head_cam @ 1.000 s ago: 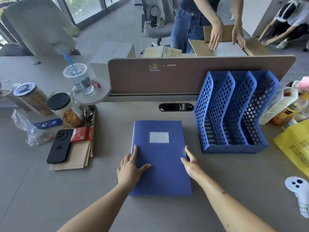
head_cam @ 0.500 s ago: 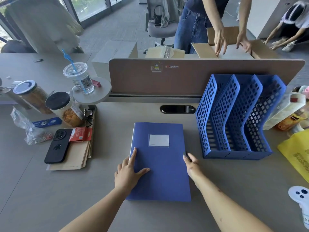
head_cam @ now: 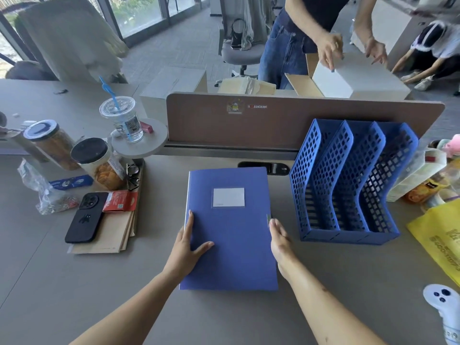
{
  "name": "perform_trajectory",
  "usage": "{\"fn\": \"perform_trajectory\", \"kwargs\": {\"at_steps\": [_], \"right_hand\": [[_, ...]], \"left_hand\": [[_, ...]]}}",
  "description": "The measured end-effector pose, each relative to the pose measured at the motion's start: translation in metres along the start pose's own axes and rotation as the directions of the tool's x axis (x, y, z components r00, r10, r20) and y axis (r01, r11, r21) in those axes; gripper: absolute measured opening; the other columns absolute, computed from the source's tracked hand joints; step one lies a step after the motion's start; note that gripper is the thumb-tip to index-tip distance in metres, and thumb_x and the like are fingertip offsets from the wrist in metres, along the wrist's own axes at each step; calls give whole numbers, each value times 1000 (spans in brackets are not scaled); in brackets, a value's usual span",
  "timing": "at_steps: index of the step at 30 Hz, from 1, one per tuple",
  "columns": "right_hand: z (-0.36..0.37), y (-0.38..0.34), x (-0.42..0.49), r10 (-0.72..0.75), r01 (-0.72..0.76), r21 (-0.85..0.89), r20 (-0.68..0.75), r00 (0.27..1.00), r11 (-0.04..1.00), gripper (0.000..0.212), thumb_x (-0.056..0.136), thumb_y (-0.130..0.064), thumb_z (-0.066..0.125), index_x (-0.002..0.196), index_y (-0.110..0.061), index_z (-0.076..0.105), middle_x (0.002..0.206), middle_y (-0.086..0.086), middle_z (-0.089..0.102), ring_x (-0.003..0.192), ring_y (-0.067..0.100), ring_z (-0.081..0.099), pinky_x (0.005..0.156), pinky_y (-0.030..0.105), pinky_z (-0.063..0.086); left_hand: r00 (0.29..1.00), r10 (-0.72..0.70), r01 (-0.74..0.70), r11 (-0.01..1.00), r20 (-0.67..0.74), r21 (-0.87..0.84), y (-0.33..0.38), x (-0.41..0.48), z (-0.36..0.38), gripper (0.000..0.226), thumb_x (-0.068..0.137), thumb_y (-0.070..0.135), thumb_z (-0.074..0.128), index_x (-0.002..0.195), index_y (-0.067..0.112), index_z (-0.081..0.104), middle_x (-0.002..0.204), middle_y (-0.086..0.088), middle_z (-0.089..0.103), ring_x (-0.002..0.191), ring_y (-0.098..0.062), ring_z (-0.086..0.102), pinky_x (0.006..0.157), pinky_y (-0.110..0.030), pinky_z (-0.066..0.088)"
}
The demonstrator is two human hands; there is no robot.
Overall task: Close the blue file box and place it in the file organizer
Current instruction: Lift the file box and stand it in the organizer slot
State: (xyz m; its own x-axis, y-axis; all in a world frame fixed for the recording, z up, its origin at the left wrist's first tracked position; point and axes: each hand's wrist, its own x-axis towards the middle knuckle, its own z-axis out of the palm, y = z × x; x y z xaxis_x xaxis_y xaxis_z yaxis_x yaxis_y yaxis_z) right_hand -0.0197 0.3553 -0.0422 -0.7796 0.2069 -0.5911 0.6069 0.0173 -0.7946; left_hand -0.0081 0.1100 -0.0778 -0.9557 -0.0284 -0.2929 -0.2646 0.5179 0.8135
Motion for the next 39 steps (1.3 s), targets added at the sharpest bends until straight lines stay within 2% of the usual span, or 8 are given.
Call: {"fn": "perform_trajectory", "kwargs": {"at_steps": [4, 9, 14, 18, 21, 24, 32, 39], "right_hand": [[-6, -39, -15, -120, 128, -63, 120, 986, 990, 58, 92, -58, 42, 145, -38, 27, 137, -13, 48, 121, 13, 45, 99, 33, 30], [-15, -68, -27, -187, 231, -184, 228, 956, 956, 47, 90, -46, 58, 129, -24, 44, 124, 4, 63, 101, 14, 63, 77, 24, 47], [-33, -93, -47, -218, 327, -321, 332, 918, 889, 59, 82, -40, 67, 134, -29, 42, 130, -8, 59, 115, 10, 58, 96, 32, 49], [-41, -117, -70, -307, 402, -422, 276, 911, 813, 60, 74, -53, 70, 127, -35, 46, 116, -18, 63, 101, 2, 64, 96, 36, 52], [-50, -133, -93, -386, 437, -475, 205, 899, 764, 54, 76, -48, 69, 123, -33, 47, 113, -15, 62, 100, 8, 64, 93, 34, 51], [-67, -145, -117, -446, 434, -534, 115, 888, 726, 56, 76, -50, 67, 125, -31, 48, 116, -12, 63, 107, 17, 61, 93, 37, 49], [-119, -169, -171, -581, 424, -544, -149, 800, 724, 61, 67, -59, 67, 115, -25, 49, 109, -11, 68, 102, 21, 65, 91, 42, 51], [-164, -178, -198, -583, 333, -586, -307, 752, 738, 61, 70, -53, 72, 114, -16, 51, 108, -2, 66, 99, 24, 64, 84, 40, 52]], "left_hand": [[998, 22, -23, 1000, -53, -9, 9, 1, -20, 112, 76, 34, 81, 147, 51, -4, 155, 24, 17, 139, -19, 35, 104, -33, 36], [996, 46, -47, 999, -79, -4, 21, 4, -31, 121, 70, 28, 86, 141, 60, -7, 156, -11, 34, 127, -40, 46, 87, -40, 43], [996, 50, -52, 998, -73, -29, 34, 9, -36, 125, 67, 30, 88, 127, 76, -11, 137, -29, 48, 107, -48, 55, 63, -31, 39], [997, 72, -70, 991, 9, -117, 53, 7, -29, 124, 47, 60, 86, 126, 78, -9, 116, -7, 55, 76, -29, 60, 69, -31, 47], [992, 120, -108, 970, 43, -217, 82, 1, -19, 138, 41, 71, 82, 142, 52, -10, 148, 2, 41, 110, -29, 63, 81, -24, 53], [972, 233, -222, 941, 16, -254, 118, -2, -4, 134, 54, 67, 80, 150, 39, -11, 163, 12, 8, 146, -8, 21, 116, -43, 33], [852, 483, -405, 852, 201, -332, 237, -16, 34, 103, 78, 49, 73, 152, 41, 0, 157, 29, -4, 148, -1, -2, 122, -41, 12], [764, 450, -326, 888, 463, -324, 298, -23, 62, 101, 74, 60, 71, 150, 46, 7, 159, 16, 17, 137, -9, 35, 108, -42, 40]]}}
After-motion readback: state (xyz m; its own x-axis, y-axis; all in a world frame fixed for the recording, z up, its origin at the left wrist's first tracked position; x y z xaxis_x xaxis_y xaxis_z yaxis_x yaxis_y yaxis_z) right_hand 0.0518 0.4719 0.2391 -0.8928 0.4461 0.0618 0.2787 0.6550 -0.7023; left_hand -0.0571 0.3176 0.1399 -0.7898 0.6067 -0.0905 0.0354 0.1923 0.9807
